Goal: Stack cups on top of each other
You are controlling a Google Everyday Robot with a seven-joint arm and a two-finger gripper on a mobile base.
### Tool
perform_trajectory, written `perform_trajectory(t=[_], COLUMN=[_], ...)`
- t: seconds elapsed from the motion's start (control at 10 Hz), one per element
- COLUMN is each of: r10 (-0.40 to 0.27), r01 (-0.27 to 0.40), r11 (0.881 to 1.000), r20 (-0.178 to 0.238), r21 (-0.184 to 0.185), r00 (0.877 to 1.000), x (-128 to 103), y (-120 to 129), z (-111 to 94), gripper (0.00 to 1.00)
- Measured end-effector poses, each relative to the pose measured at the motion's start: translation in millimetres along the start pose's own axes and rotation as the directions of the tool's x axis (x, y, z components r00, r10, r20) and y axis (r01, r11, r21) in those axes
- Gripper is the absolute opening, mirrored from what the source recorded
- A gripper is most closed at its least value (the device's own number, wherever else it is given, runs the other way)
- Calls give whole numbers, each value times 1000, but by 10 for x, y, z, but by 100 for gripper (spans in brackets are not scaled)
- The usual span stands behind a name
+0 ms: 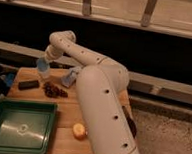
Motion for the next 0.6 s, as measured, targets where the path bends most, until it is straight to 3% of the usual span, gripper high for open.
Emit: perform_trajectory(t=[0.3,0.6], r10=[18,15], r01=[-18,-15], r11=[999,998], r20=[-17,-10], r21=[-32,-54], r00=[1000,1000], x=[70,67], y=[-35,-31], z=[145,155], gripper=[45,76])
